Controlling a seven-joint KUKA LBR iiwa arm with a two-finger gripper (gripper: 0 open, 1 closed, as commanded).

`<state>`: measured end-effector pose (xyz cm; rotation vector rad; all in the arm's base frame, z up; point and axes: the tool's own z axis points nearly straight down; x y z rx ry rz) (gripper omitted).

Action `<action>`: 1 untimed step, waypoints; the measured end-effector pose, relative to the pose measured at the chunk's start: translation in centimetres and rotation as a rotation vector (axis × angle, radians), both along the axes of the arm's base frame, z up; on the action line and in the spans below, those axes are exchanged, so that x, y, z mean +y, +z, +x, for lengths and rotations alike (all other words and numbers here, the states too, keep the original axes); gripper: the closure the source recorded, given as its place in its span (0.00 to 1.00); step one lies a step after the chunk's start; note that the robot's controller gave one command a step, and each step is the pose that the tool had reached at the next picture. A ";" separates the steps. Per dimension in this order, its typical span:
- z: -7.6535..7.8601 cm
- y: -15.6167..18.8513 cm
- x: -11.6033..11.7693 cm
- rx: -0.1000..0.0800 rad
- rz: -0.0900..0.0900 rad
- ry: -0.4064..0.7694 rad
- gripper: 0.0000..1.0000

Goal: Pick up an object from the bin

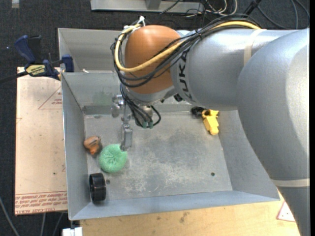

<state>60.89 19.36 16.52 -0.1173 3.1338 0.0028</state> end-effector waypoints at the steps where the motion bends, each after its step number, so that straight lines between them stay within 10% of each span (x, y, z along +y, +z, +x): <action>1: -5.0 -3.9 0.5 0.004 0.000 -0.012 0.00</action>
Offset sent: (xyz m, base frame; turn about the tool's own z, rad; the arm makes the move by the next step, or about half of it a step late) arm -0.0416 -0.0093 -0.0607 -0.1612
